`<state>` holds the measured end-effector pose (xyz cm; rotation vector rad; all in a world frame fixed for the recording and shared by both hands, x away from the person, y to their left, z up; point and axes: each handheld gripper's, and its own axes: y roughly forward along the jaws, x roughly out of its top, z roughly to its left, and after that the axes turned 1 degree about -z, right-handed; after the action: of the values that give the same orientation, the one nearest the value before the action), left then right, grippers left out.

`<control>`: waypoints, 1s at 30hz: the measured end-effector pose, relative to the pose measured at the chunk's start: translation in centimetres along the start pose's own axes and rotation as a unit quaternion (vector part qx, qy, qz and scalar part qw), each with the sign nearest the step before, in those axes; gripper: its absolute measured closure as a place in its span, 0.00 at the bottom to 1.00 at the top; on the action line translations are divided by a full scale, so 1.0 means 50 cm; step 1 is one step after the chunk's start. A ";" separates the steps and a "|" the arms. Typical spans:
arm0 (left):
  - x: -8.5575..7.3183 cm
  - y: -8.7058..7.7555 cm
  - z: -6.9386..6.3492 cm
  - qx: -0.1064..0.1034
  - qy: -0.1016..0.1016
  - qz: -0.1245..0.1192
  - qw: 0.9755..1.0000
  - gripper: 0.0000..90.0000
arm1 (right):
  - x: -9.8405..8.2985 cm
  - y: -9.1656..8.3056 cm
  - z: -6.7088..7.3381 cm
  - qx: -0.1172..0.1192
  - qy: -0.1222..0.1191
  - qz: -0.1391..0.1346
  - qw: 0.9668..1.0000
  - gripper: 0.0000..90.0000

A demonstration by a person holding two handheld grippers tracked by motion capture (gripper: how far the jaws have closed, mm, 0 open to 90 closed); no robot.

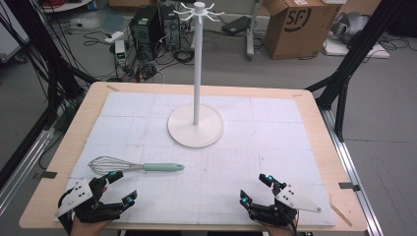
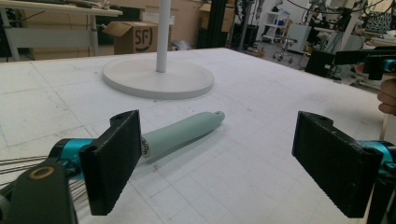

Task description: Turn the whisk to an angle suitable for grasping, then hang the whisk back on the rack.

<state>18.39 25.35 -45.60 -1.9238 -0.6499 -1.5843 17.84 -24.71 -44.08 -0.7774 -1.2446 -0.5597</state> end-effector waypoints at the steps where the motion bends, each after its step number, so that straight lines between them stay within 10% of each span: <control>1: 0.000 0.000 -0.001 0.000 -0.001 -0.001 1.000 0.19 | 0.000 0.000 0.001 0.001 0.002 0.002 1.000 0.16; 19: 0.010 0.000 0.000 0.001 0.009 0.004 1.000 0.19 | 0.000 0.001 0.002 0.003 0.002 0.002 1.000 0.16; 30: 0.064 0.048 0.015 -0.047 0.027 0.030 0.998 0.23 | 0.000 0.012 0.000 0.005 0.004 0.002 1.000 0.16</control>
<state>21.14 24.20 -42.84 -1.9425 -0.4978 -1.6499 18.31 -24.34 -44.21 -0.7678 -1.2368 -0.5519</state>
